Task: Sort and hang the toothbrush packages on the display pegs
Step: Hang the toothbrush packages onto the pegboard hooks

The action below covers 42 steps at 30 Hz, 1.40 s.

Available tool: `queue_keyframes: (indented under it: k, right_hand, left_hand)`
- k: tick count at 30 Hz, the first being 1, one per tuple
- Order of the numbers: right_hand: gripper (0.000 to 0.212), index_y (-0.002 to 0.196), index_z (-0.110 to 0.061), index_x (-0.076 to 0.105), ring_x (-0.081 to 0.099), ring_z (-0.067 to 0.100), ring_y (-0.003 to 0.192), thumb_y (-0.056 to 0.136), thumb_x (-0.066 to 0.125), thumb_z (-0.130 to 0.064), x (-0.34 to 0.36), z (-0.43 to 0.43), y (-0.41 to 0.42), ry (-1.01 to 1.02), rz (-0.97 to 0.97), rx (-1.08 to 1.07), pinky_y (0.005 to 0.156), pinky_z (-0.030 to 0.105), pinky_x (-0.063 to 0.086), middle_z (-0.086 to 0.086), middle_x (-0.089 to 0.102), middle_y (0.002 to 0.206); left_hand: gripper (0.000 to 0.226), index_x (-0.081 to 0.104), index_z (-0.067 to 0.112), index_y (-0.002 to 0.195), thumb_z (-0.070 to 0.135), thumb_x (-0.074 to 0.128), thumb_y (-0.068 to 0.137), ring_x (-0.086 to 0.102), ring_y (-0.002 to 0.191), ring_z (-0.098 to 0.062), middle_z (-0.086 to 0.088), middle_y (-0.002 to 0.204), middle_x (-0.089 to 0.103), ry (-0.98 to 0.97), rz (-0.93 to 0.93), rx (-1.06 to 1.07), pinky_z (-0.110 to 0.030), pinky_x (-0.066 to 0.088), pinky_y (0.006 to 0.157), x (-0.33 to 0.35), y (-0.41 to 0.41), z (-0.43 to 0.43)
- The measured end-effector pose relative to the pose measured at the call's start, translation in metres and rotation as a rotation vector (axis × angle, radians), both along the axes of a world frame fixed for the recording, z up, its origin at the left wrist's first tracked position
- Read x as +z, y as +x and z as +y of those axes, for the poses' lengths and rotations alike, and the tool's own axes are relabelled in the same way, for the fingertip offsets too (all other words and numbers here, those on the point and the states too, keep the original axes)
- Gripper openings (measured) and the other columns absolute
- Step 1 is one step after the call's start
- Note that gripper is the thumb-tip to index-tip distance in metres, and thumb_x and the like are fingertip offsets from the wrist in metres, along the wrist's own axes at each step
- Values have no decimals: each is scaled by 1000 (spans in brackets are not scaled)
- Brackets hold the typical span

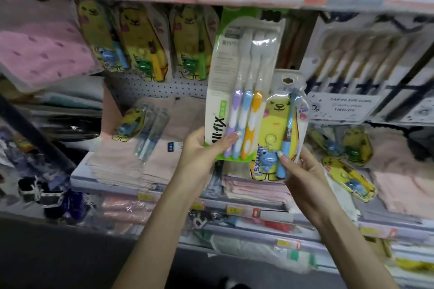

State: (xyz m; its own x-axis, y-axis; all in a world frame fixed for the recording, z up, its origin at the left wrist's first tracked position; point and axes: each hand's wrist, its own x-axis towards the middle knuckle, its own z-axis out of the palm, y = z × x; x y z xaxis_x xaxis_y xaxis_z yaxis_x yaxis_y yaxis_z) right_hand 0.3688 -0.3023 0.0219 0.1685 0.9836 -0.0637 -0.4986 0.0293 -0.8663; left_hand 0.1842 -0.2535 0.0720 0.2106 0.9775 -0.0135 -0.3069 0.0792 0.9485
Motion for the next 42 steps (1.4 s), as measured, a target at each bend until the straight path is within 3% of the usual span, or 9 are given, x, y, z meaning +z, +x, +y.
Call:
queue_keyframes:
  k: [3, 9, 15, 20, 25, 29, 35, 42]
  right_hand:
    - [41, 121, -10, 61, 68, 24, 105, 81, 63, -7, 1, 6, 7, -6, -15, 21, 82, 32, 56, 13, 68, 120]
    - [41, 125, -9, 60, 67, 24, 106, 85, 58, -3, -3, 19, 22, 7, -24, 46, 83, 32, 56, 12, 69, 119]
    - [38, 119, -4, 60, 67, 27, 104, 81, 61, -7, -8, 30, 33, 11, -11, 37, 84, 34, 57, 16, 69, 117]
    - [42, 111, -5, 62, 70, 23, 96, 71, 69, -14, -10, 33, 37, 29, 1, 48, 77, 29, 58, 13, 72, 108]
    - [42, 122, -6, 60, 67, 27, 105, 80, 63, -8, -14, 27, 43, 27, -6, 86, 86, 35, 57, 15, 69, 118]
    - [40, 123, -6, 59, 68, 26, 104, 83, 59, -4, -15, 22, 48, 21, 8, 87, 81, 33, 57, 15, 69, 118]
    - [42, 125, -7, 58, 67, 26, 106, 83, 58, -3, -14, 17, 49, 16, 25, 102, 78, 30, 57, 14, 68, 120]
    - [40, 122, -5, 59, 69, 27, 102, 82, 59, -3, -17, 7, 49, -18, 28, 111, 76, 33, 58, 16, 68, 118]
  left_hand:
    - [22, 69, 11, 87, 15, 69, 65, 65, 81, -18, -9, 84, 69, -23, -57, -5, -32, 55, 80, -4, 5, 8]
    - [22, 65, 10, 88, 13, 67, 67, 67, 74, -9, 5, 71, 71, -42, -74, 14, -30, 56, 78, -16, 16, 12]
    - [20, 65, 9, 86, 13, 67, 66, 68, 74, -11, 3, 71, 71, -26, -92, 22, -27, 57, 75, -20, 21, 12]
    - [14, 71, 12, 83, 8, 72, 70, 69, 76, -14, -1, 76, 72, -7, -155, 36, -32, 56, 76, -23, 26, 15]
    - [18, 65, 7, 91, 5, 71, 74, 69, 76, -16, -3, 79, 72, 24, -191, 55, -30, 58, 74, -24, 31, 17]
    - [8, 70, 11, 80, 7, 68, 74, 67, 76, -18, -6, 74, 68, 34, -206, 41, -34, 58, 75, -27, 35, 18]
    - [23, 70, 12, 96, 13, 74, 74, 68, 88, -21, -7, 95, 72, 13, -194, 49, -42, 54, 86, -27, 37, 15]
    - [15, 61, 3, 97, 9, 61, 83, 70, 71, -14, -1, 72, 71, 44, -65, 67, -30, 58, 71, -14, 37, 49]
